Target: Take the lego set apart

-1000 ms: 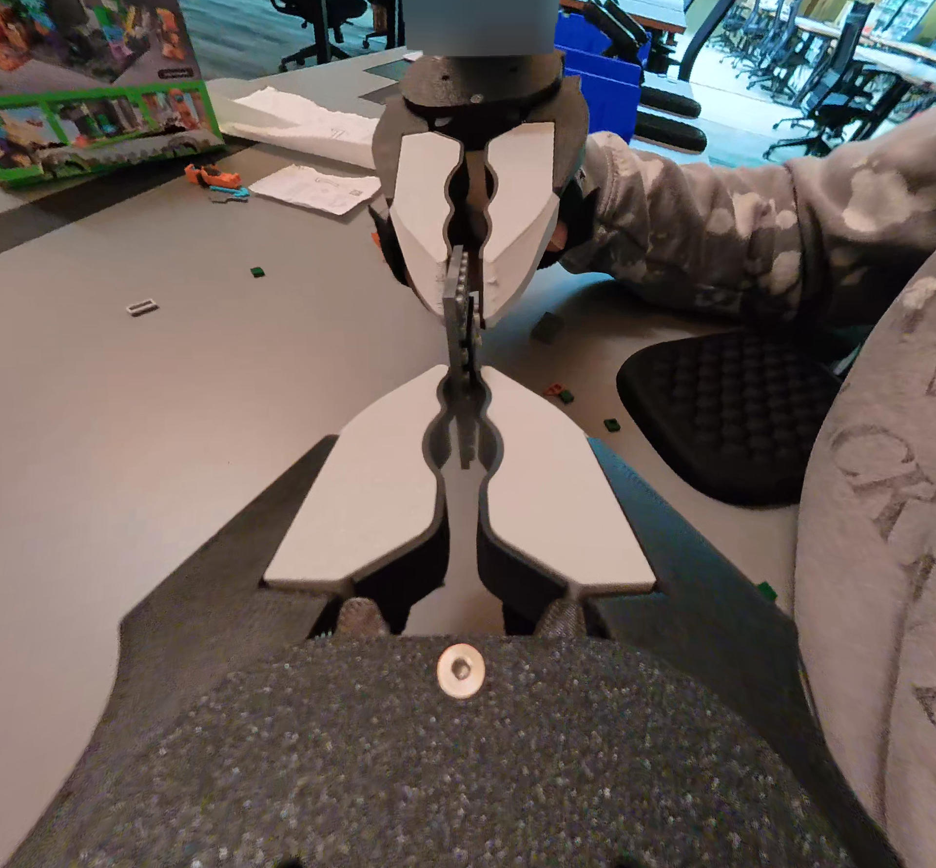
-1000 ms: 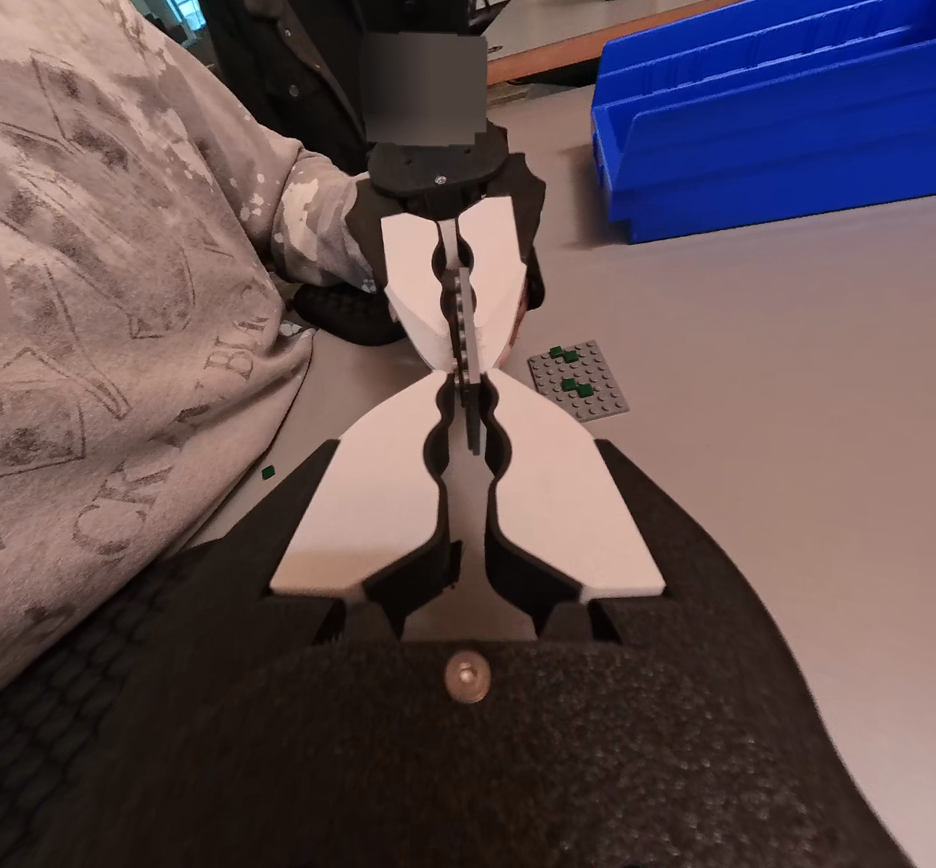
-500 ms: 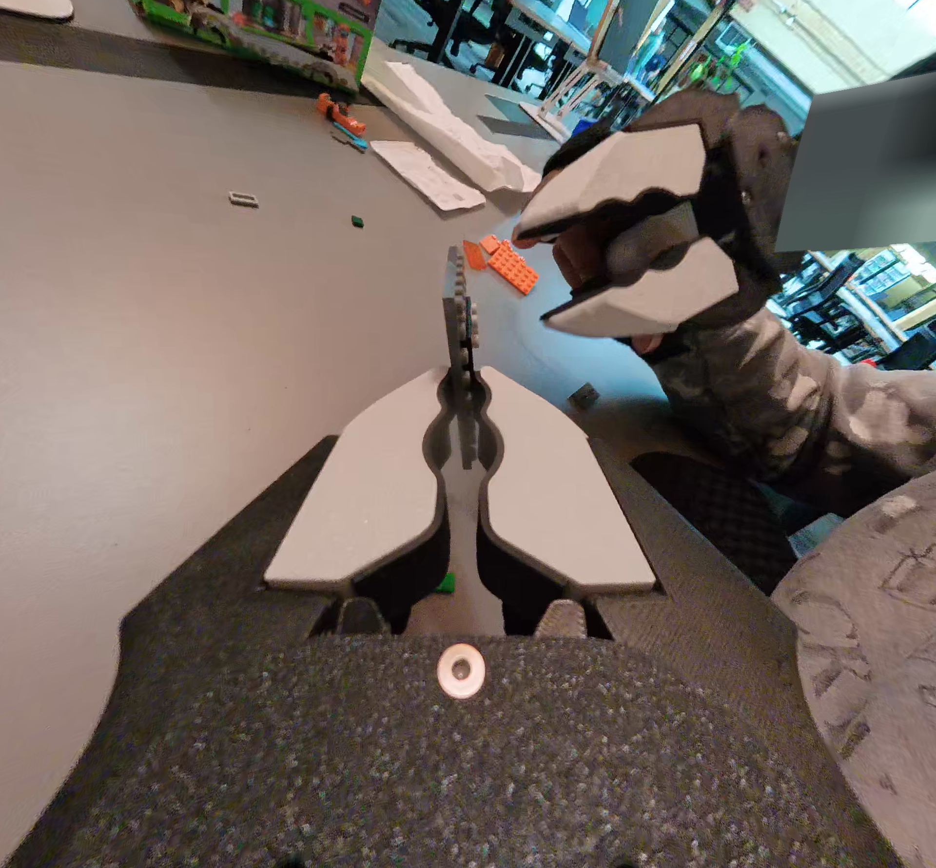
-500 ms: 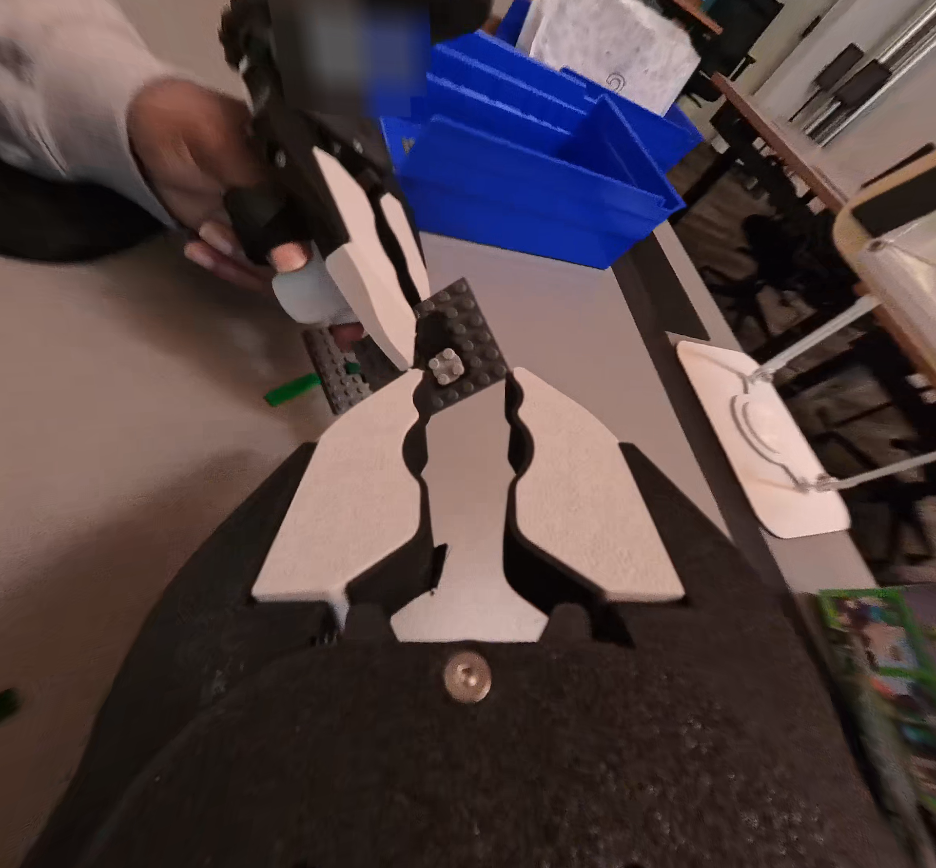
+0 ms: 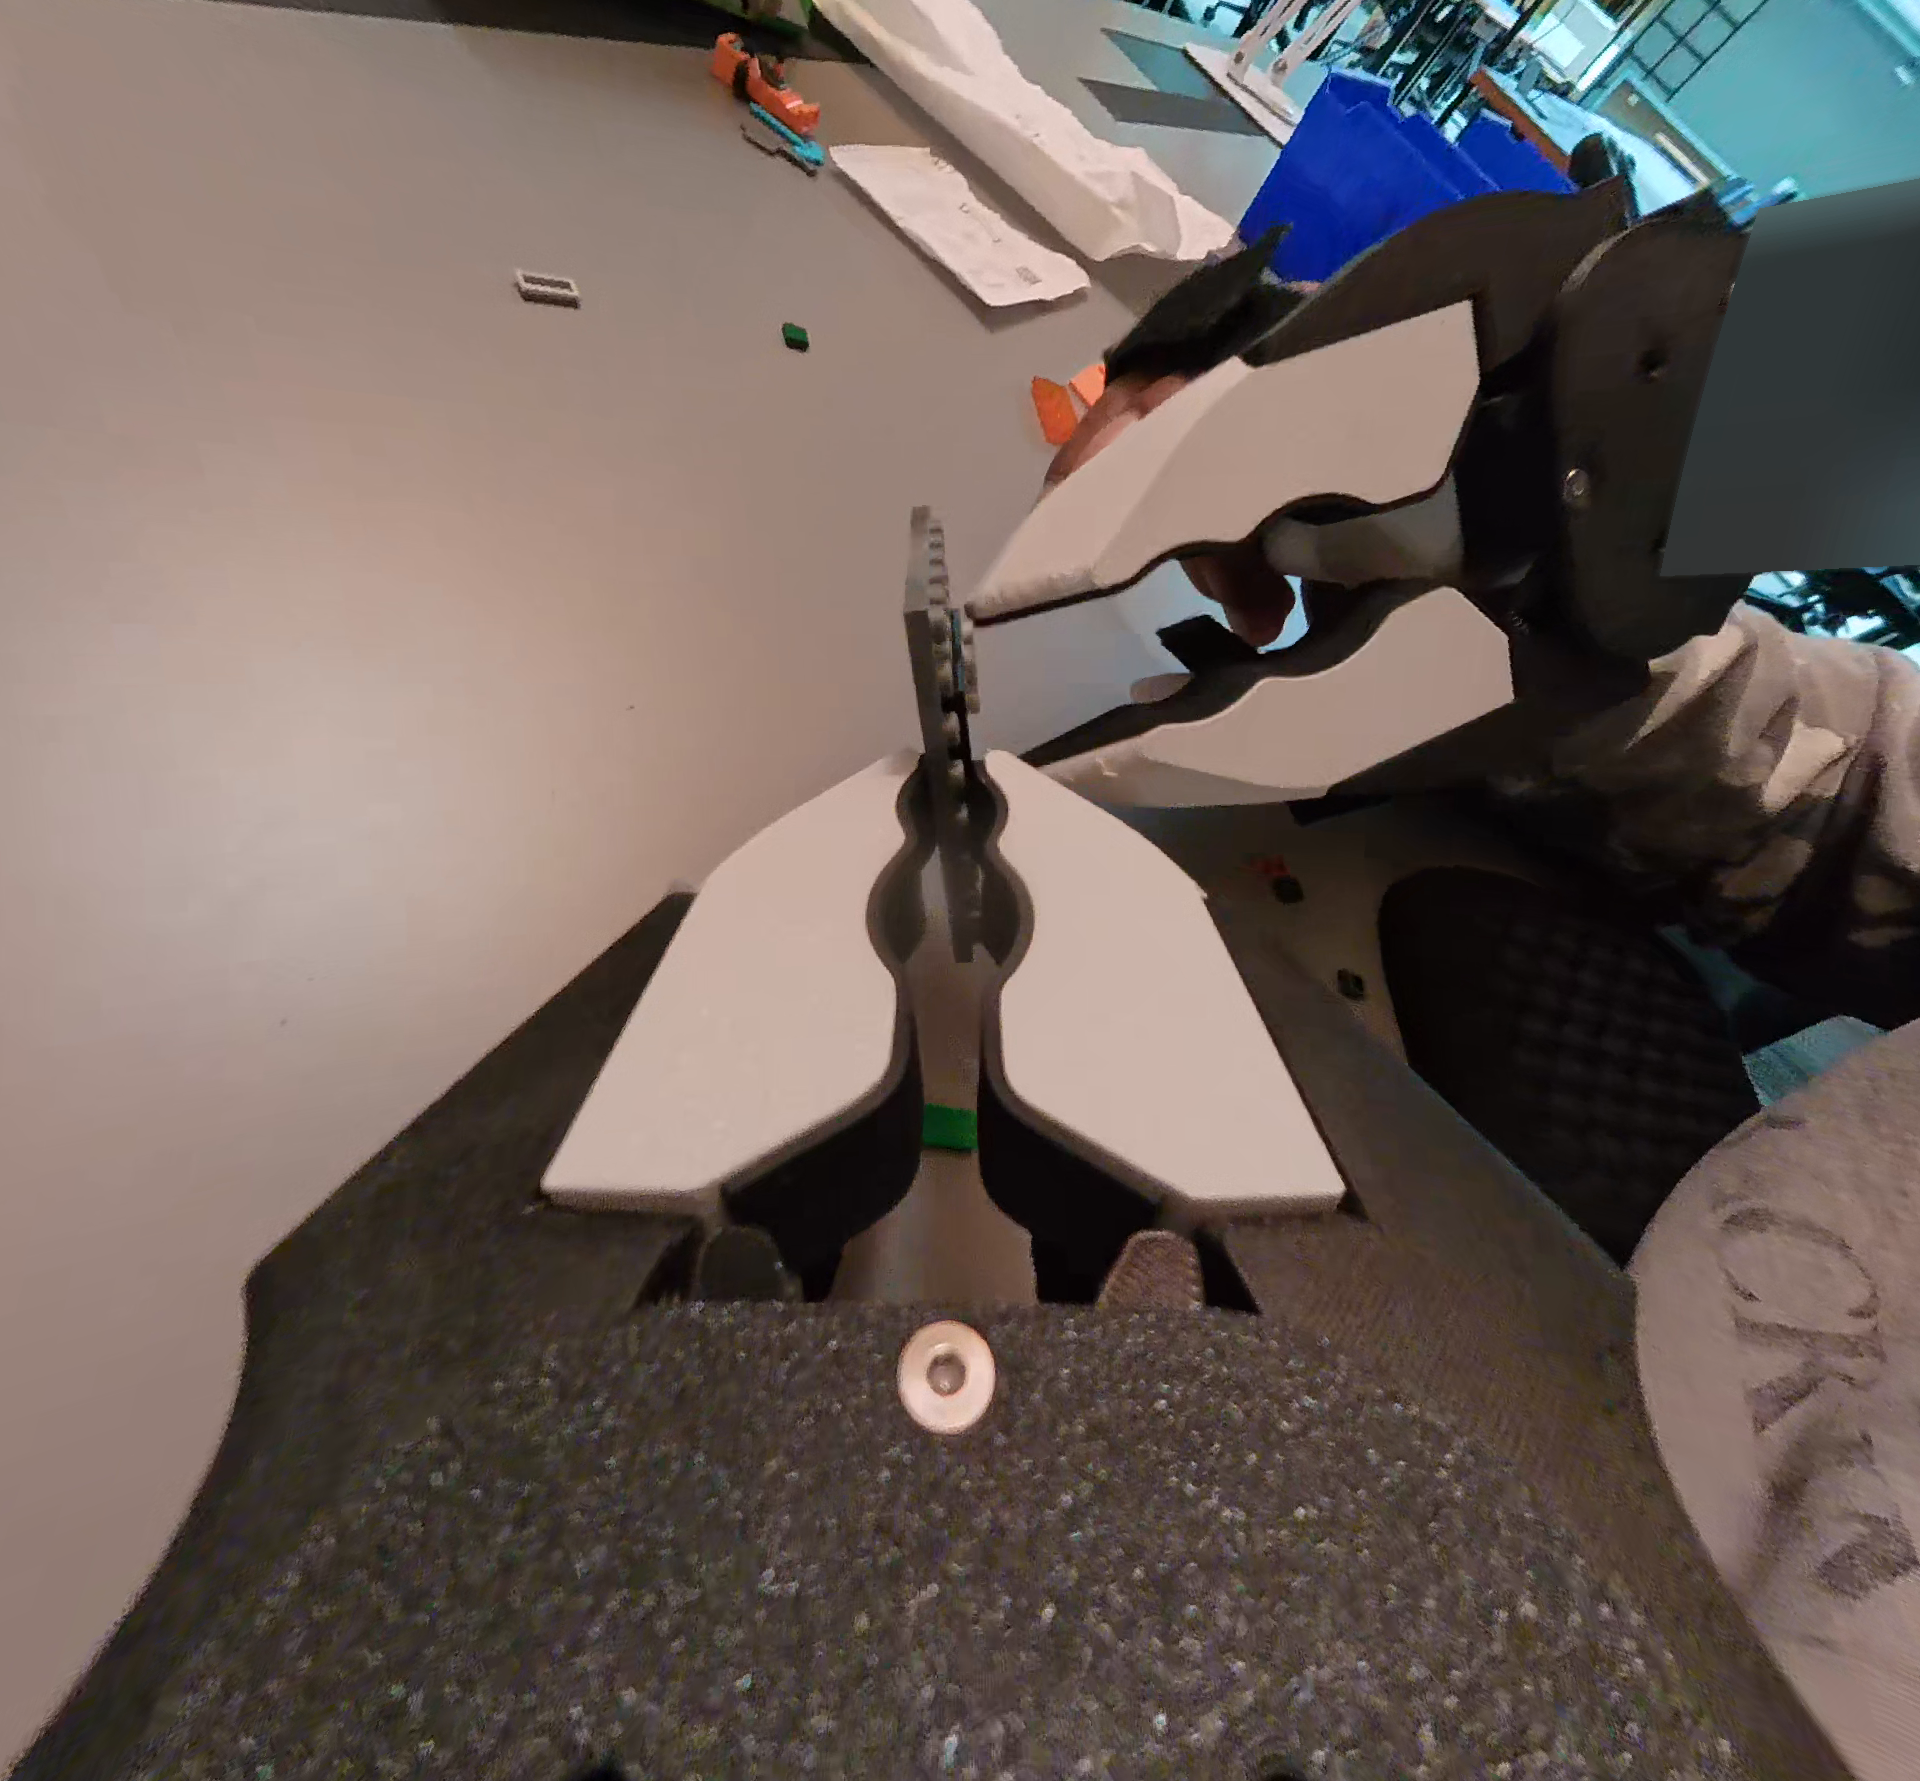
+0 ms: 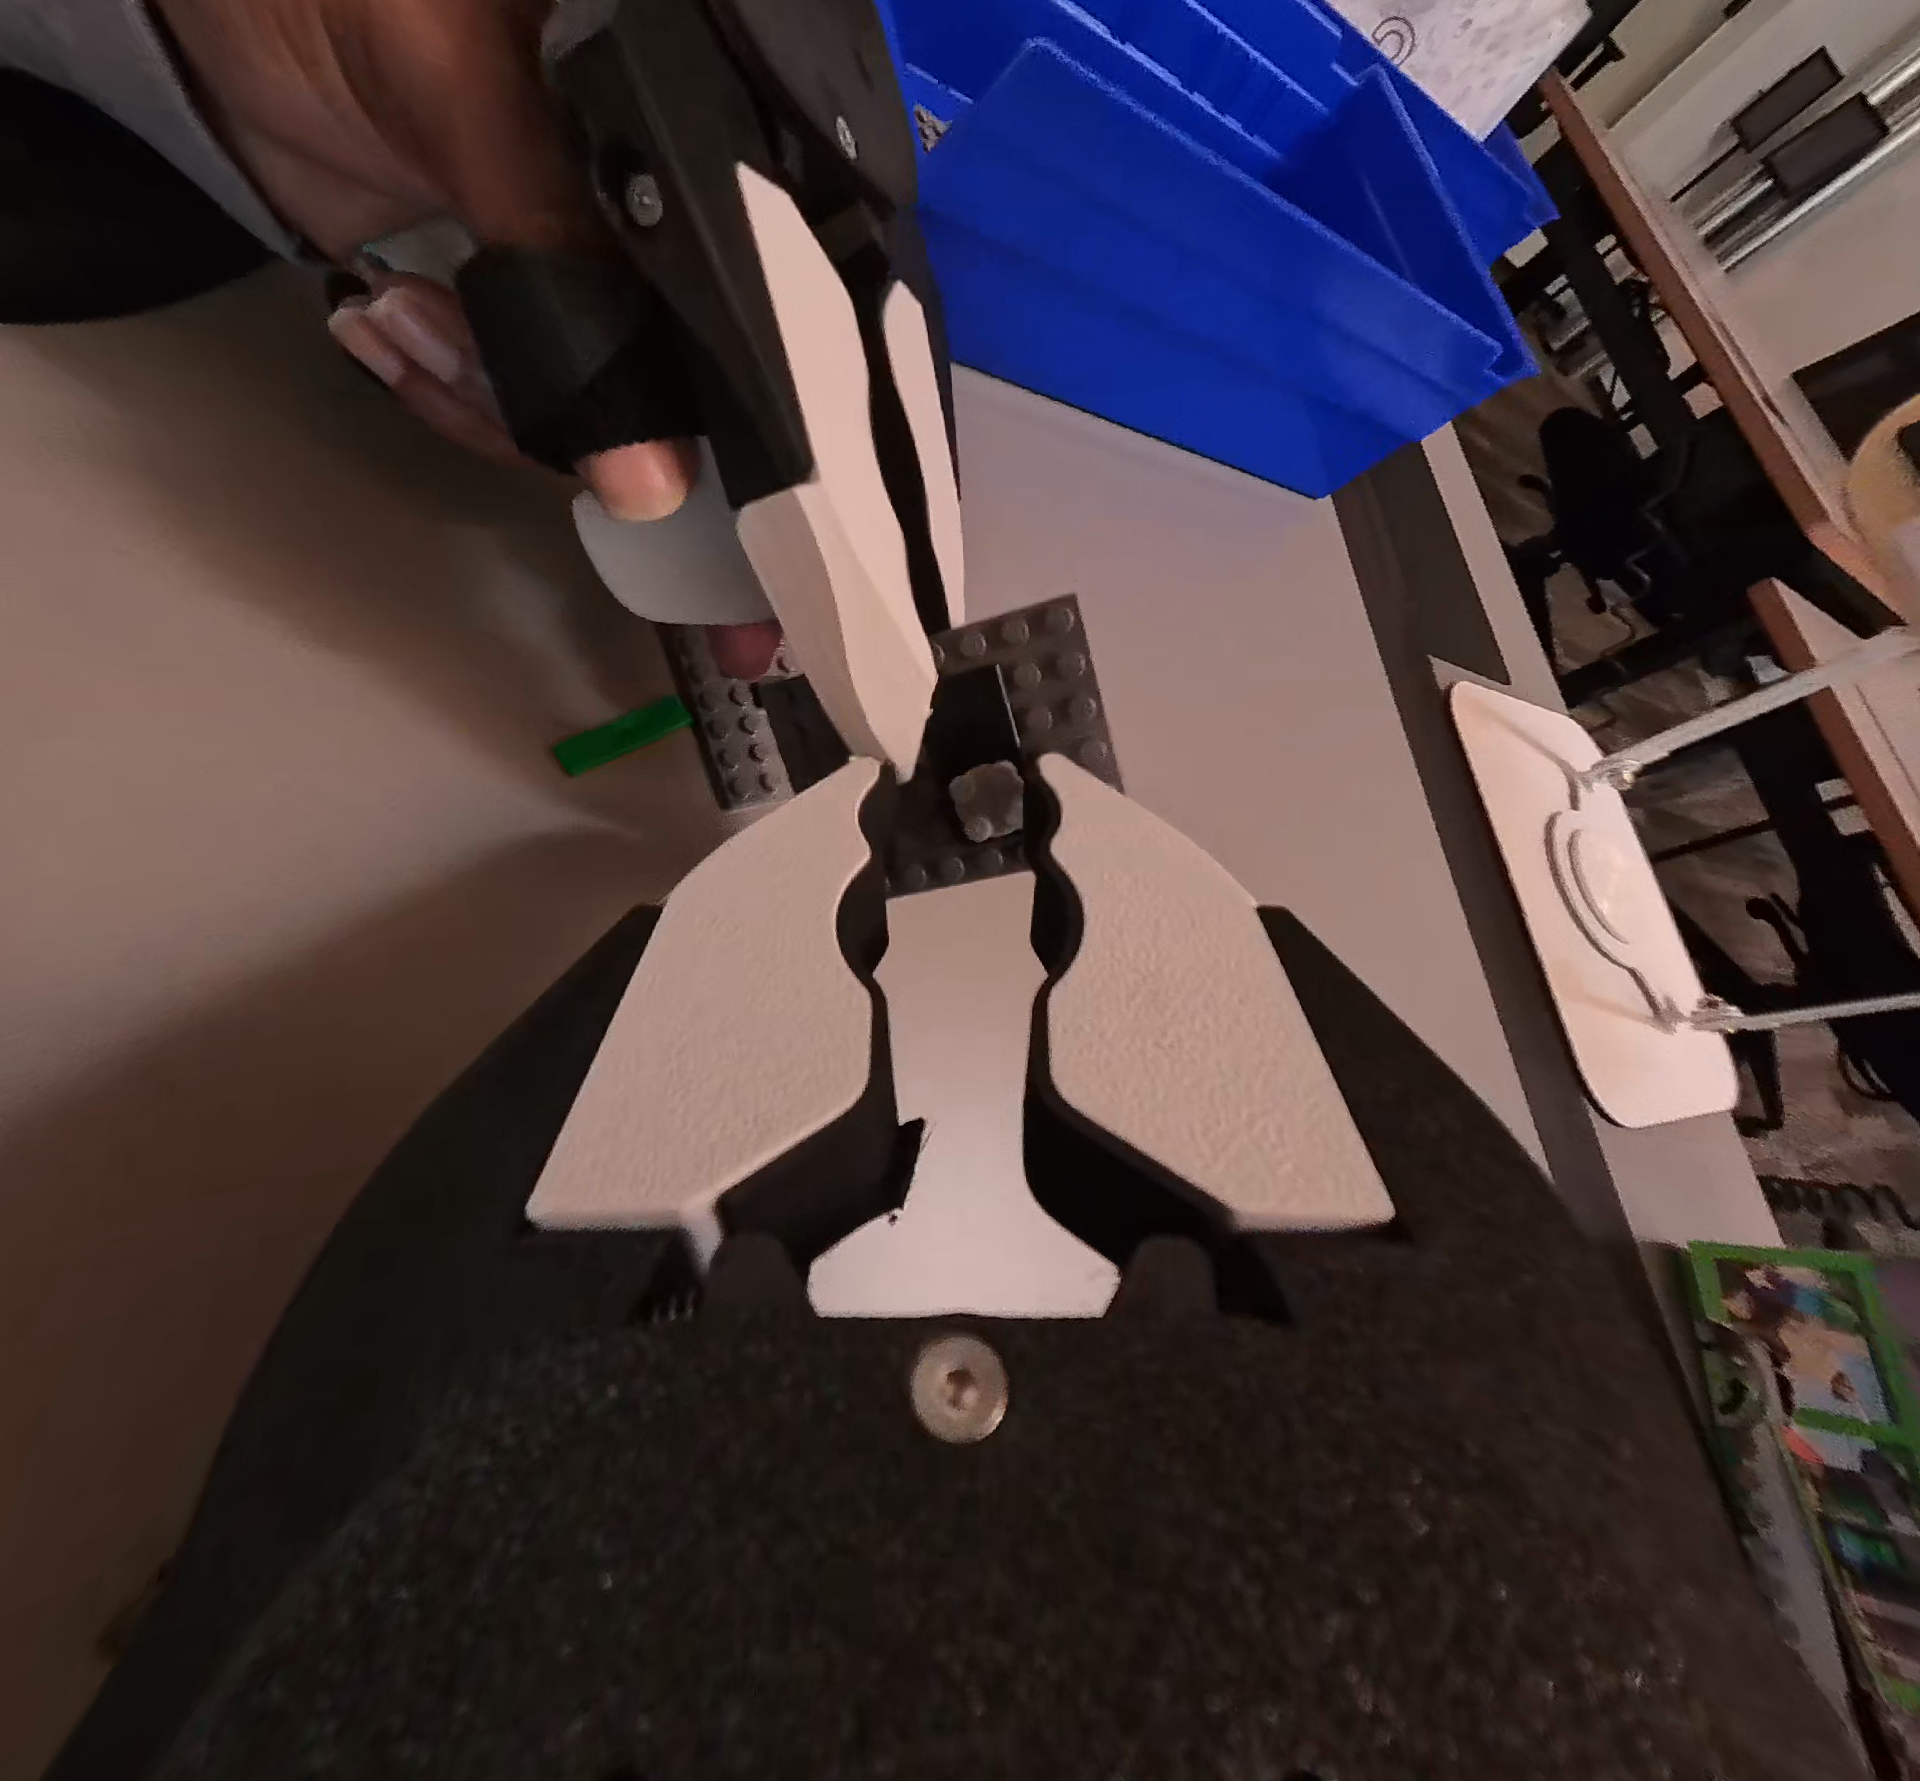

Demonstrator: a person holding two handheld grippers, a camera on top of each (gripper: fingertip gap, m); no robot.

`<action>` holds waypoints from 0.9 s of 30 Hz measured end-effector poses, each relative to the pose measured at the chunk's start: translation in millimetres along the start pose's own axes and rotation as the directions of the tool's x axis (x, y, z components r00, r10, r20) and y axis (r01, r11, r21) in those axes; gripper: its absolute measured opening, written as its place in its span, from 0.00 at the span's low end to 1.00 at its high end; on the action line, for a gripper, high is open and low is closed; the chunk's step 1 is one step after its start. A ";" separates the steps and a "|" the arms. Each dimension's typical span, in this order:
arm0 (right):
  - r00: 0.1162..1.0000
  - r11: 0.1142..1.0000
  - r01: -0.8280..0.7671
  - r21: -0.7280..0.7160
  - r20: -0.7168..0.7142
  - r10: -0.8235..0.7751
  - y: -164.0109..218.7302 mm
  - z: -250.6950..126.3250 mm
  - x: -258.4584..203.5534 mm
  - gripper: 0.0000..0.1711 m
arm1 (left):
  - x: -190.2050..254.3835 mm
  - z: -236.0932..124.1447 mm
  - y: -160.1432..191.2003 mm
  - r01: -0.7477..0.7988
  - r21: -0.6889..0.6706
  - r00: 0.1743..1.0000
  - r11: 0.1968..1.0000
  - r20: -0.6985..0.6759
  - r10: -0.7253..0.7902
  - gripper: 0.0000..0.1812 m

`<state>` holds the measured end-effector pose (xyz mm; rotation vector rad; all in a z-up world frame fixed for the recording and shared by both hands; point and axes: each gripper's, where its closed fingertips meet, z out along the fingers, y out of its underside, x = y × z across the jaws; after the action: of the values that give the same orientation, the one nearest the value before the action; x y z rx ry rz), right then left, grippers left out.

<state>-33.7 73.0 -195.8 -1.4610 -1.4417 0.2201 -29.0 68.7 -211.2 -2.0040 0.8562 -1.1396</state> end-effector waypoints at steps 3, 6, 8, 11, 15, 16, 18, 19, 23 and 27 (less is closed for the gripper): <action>1.000 1.000 0.012 -0.019 -0.018 -0.012 4.2 0.8 2.9 0.14 | 0.5 0.5 0.1 -0.005 0.002 1.000 1.000 -0.003 0.005 0.03; 1.000 1.000 0.008 -0.027 -0.026 -0.009 7.8 0.3 5.7 0.13 | 0.8 1.7 1.9 0.001 -0.005 1.000 1.000 -0.008 -0.001 0.03; 1.000 1.000 0.009 -0.028 -0.009 -0.009 7.8 0.5 2.6 0.14 | 1.0 3.0 3.8 -0.001 -0.010 1.000 1.000 -0.009 0.001 0.03; 1.000 0.999 0.015 -0.034 0.002 -0.015 8.4 1.8 -0.9 0.13 | -0.2 3.9 5.1 -0.003 -0.016 1.000 1.000 -0.006 0.003 0.03; 1.000 0.999 0.012 -0.037 0.008 -0.012 10.2 2.4 -1.2 0.13 | 1.2 4.3 7.2 -0.008 -0.030 1.000 1.000 -0.016 0.007 0.03; 1.000 0.999 0.016 -0.036 0.011 -0.016 11.0 2.7 -2.0 0.13 | 1.6 4.3 8.5 -0.017 -0.037 1.000 0.999 -0.015 0.016 0.03; 0.999 0.999 0.040 -0.030 0.018 -0.039 12.1 3.0 -4.2 0.11 | 2.9 4.3 10.8 -0.045 -0.050 0.999 0.998 -0.016 0.044 0.03; 0.998 0.998 0.057 -0.029 0.018 -0.056 12.4 3.6 -5.5 0.11 | 3.2 4.1 11.5 -0.060 -0.058 0.998 0.997 -0.012 0.059 0.03; 0.988 0.988 0.150 -0.044 -0.014 -0.151 13.0 5.5 -7.4 0.11 | 2.8 4.3 14.3 -0.085 -0.086 0.996 0.993 0.010 0.086 0.03; 0.964 0.965 0.255 -0.066 -0.053 -0.259 13.1 10.3 -12.7 0.08 | -1.9 3.8 15.5 -0.039 -0.111 0.998 0.993 0.043 0.044 0.03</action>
<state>-36.2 71.1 -216.6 -1.2986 -1.5817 -0.0286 -29.7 62.4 -226.0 -2.0825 0.9519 -1.0401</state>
